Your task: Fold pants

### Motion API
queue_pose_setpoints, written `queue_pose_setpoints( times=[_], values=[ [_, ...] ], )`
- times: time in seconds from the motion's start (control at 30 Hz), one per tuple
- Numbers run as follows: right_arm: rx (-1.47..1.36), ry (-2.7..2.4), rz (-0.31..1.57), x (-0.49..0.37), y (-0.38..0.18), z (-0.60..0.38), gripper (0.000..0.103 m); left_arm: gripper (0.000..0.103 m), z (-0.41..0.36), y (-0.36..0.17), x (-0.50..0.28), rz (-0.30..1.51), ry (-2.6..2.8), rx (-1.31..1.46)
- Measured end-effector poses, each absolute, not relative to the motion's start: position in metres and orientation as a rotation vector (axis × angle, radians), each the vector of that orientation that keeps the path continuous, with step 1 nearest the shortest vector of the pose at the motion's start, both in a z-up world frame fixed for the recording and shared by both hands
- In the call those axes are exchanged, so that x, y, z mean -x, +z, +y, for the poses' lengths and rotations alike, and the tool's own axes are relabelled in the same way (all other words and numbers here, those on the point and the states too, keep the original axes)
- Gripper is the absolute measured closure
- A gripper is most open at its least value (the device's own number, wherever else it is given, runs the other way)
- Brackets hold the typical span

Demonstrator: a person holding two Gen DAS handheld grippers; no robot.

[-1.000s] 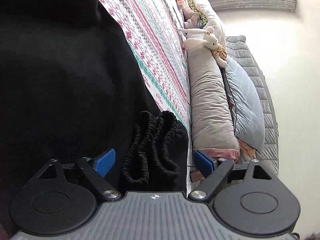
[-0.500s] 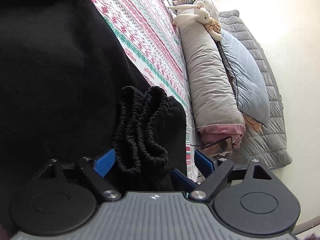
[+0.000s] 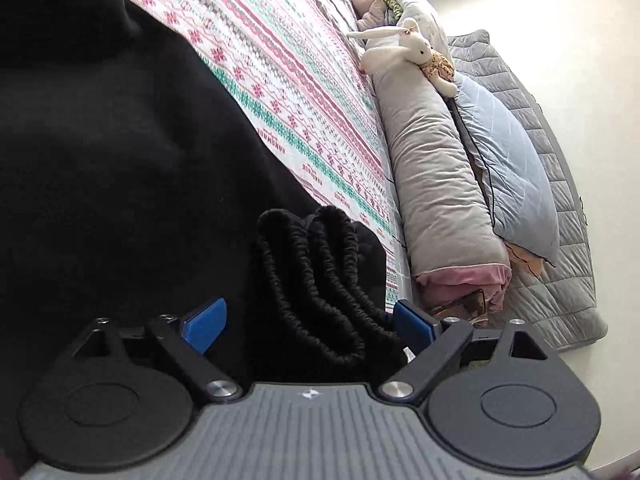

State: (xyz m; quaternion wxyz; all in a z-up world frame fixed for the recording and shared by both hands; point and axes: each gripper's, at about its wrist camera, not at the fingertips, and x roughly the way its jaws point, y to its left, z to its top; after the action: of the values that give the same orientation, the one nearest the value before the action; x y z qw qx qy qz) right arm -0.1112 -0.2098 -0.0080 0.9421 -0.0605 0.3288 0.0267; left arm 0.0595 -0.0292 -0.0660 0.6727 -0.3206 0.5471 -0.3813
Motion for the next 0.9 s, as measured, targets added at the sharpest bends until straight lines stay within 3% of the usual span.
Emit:
queue_pose_setpoints(
  times=[0.27, 0.4, 0.5, 0.6, 0.7, 0.77, 0.9],
  values=[
    [0.140, 0.106, 0.672, 0.123, -0.008, -0.207, 0.093, 0.000, -0.051, -0.089, -0.057, 1.300, -0.959, 0.944],
    [0.187, 0.128, 0.694, 0.124, -0.014, -0.201, 0.092, 0.006, -0.061, -0.083, -0.057, 1.289, -0.944, 0.906],
    [0.206, 0.139, 0.709, 0.123, -0.019, -0.198, 0.090, 0.021, -0.071, -0.070, -0.053, 1.255, -0.901, 0.746],
    [0.200, 0.141, 0.723, 0.122, -0.019, -0.199, 0.086, 0.055, -0.077, -0.057, -0.043, 1.180, -0.846, 0.552],
    [0.115, 0.164, 0.738, 0.121, -0.013, -0.211, 0.074, 0.058, -0.078, -0.042, -0.038, 1.087, -0.801, 0.442],
    [0.064, 0.171, 0.729, 0.121, -0.008, -0.220, 0.052, 0.058, -0.074, -0.031, -0.037, 1.027, -0.788, 0.402],
    [-0.033, 0.185, 0.716, 0.122, -0.001, -0.238, 0.044, 0.058, -0.060, -0.015, -0.038, 0.961, -0.763, 0.342]
  ],
)
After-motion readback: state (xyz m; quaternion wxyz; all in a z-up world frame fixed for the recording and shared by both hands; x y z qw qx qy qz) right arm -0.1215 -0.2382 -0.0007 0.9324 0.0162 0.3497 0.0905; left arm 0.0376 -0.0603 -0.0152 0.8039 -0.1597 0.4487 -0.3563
